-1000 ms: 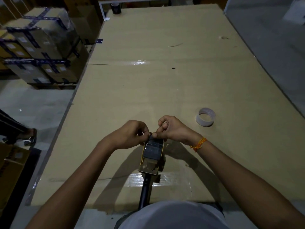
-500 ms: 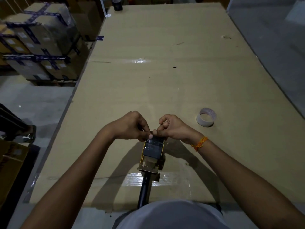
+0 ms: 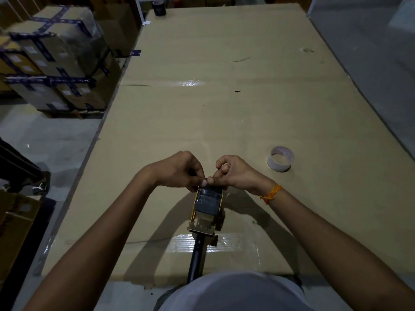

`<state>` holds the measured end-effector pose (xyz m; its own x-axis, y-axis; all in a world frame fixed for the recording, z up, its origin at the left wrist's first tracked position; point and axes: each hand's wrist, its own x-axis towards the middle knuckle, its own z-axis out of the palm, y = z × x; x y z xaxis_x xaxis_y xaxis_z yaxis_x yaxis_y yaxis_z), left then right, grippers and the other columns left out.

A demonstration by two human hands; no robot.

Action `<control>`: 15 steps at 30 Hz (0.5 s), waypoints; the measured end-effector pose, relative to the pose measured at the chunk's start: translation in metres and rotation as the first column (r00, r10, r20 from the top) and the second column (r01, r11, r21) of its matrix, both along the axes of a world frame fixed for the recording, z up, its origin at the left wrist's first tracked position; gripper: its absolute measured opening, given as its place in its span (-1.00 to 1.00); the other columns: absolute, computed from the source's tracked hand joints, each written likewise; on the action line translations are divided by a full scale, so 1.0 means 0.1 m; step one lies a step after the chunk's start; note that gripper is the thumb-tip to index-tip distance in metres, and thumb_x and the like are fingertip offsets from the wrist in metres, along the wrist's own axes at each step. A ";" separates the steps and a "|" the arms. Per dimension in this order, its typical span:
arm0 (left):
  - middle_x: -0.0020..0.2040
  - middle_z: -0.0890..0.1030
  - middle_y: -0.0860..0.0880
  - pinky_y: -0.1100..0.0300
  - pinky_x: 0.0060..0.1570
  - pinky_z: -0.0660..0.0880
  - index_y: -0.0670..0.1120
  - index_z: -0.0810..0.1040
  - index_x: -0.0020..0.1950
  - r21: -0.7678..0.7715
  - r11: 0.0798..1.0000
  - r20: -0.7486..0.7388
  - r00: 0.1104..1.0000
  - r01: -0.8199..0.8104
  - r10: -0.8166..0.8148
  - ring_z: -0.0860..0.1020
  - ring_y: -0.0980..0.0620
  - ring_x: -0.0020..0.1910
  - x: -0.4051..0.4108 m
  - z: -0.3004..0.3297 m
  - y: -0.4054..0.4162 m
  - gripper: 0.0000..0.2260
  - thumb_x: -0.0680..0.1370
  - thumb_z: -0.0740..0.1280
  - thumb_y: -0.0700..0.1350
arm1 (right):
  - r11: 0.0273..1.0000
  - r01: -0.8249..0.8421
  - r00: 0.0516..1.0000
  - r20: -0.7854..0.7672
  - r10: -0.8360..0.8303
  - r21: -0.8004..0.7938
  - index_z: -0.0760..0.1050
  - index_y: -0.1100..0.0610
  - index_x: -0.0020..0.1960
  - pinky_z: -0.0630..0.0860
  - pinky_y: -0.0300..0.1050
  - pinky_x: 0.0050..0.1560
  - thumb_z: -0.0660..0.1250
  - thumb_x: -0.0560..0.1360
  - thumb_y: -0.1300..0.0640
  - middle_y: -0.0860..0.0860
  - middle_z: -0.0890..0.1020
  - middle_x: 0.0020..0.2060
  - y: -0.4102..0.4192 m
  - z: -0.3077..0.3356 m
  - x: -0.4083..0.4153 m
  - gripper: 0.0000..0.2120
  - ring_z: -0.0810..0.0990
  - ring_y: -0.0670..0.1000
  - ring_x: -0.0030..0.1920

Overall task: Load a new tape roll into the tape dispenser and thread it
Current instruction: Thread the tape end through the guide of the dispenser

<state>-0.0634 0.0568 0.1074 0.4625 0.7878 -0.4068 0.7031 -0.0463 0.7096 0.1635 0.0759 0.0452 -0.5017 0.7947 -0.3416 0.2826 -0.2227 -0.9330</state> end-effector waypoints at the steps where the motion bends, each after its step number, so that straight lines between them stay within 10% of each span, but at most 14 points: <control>1: -0.15 0.80 -0.12 0.08 -0.04 0.74 -0.17 0.79 -0.02 0.001 1.000 0.000 1.000 0.008 -0.008 0.79 -0.01 -0.17 0.00 0.00 0.00 -0.90 0.59 0.55 -0.14 | 1.000 -0.002 1.000 0.000 0.002 0.001 0.40 0.16 0.07 0.55 -0.13 -0.36 0.62 0.44 0.30 0.16 0.71 -0.25 0.00 0.00 0.00 -0.58 0.62 0.04 -0.33; 15: -0.08 0.75 -0.29 -0.02 -0.13 0.76 -0.32 0.63 0.02 0.005 1.000 0.021 0.999 -0.029 0.029 0.79 -0.15 -0.20 0.03 -0.13 -0.13 -0.88 0.66 0.41 -0.25 | 0.999 -0.022 0.999 0.041 0.021 0.035 0.41 0.14 0.06 0.58 -0.03 -0.25 0.66 0.40 0.29 0.13 0.76 -0.24 0.02 -0.05 -0.01 -0.54 0.68 0.07 -0.26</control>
<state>-0.0599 0.0434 0.0947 0.4478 0.8028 -0.3936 0.6894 -0.0297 0.7238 0.1620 0.0784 0.0404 -0.5051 0.7958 -0.3341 0.3248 -0.1833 -0.9278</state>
